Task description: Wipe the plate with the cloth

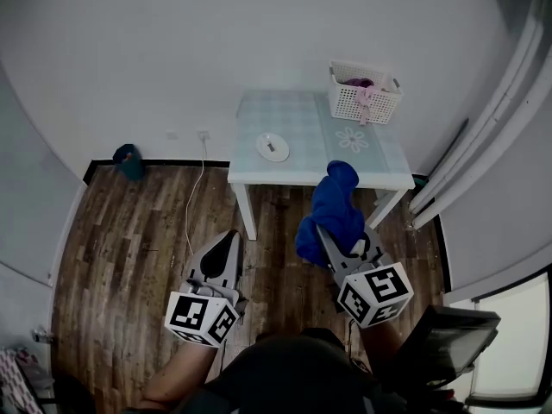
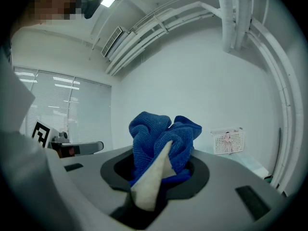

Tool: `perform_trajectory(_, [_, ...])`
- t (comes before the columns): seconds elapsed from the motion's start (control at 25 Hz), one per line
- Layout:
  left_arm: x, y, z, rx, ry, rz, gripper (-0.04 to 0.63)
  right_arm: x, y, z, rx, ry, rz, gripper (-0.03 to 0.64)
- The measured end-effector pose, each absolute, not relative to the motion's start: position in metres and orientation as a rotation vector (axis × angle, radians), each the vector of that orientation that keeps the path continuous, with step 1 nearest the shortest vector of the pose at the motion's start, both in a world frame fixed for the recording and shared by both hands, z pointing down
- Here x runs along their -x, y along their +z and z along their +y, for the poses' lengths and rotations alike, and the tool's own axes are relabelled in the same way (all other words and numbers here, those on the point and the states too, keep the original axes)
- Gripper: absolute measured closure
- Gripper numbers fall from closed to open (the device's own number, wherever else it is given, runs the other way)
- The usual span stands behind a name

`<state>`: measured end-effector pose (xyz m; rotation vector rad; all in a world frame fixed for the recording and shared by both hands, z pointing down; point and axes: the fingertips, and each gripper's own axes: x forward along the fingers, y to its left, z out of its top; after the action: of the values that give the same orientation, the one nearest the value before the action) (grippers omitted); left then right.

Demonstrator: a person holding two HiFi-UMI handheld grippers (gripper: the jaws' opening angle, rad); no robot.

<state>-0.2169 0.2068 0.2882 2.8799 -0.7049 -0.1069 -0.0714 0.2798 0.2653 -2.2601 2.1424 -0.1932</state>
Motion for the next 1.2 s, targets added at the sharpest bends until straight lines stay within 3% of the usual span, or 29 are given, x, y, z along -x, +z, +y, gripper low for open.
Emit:
perform_trajectory(0.48, [0.189, 0.291, 0.156, -2.891, -0.084, -0.762, 0.588, 0.039, 0.271, 0.229, 2.202, -0.209, 2.15, 0.468])
perform_trajectory(1.2, [0.073, 0.286, 0.066, -2.846, -0.068, -0.901, 0.589, -0.08, 0.273, 0.133, 2.018, -0.274, 2.262, 0.468])
